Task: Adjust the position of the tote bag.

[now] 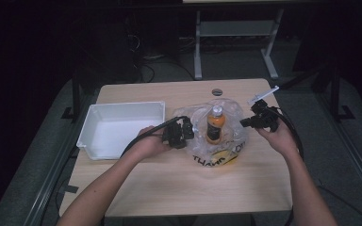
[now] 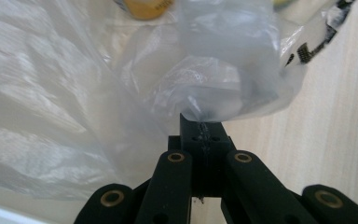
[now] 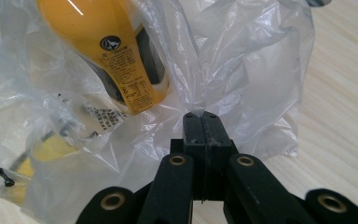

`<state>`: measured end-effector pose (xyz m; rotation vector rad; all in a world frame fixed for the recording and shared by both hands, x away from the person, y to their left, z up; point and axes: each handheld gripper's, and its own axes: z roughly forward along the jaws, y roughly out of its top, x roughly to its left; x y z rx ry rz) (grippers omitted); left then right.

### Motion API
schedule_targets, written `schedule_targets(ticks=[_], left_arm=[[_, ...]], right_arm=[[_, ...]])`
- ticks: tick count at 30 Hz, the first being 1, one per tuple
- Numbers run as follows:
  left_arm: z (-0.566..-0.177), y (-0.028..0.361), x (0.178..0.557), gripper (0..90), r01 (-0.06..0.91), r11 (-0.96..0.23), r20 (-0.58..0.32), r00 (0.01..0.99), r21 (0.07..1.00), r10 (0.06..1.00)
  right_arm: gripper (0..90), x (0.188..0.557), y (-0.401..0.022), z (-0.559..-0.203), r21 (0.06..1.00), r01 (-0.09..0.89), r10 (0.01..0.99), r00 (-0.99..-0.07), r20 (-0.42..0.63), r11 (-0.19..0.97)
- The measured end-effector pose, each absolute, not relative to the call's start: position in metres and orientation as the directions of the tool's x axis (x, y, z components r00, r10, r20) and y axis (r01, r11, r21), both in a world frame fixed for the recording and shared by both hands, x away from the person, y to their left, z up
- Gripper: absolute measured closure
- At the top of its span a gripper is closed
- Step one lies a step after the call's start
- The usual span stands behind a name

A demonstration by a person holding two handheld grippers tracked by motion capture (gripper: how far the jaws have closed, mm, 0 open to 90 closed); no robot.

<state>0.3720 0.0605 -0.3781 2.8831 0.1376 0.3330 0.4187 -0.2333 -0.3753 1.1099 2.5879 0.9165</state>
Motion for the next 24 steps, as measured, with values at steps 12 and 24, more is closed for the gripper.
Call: schedule_targets(ticks=[12,24], left_arm=[[-0.380,0.065,0.379,90.0,0.103,-0.966,0.217,0.964,0.237,0.156],[-0.389,0.069,0.409,90.0,0.181,-0.959,0.179,0.959,0.216,0.221]], right_arm=[[90.0,0.415,-0.230,-0.380,0.597,0.591,0.702,-0.710,0.064,0.543],[90.0,0.434,-0.237,-0.395,0.547,0.644,0.730,-0.678,0.083,0.535]])
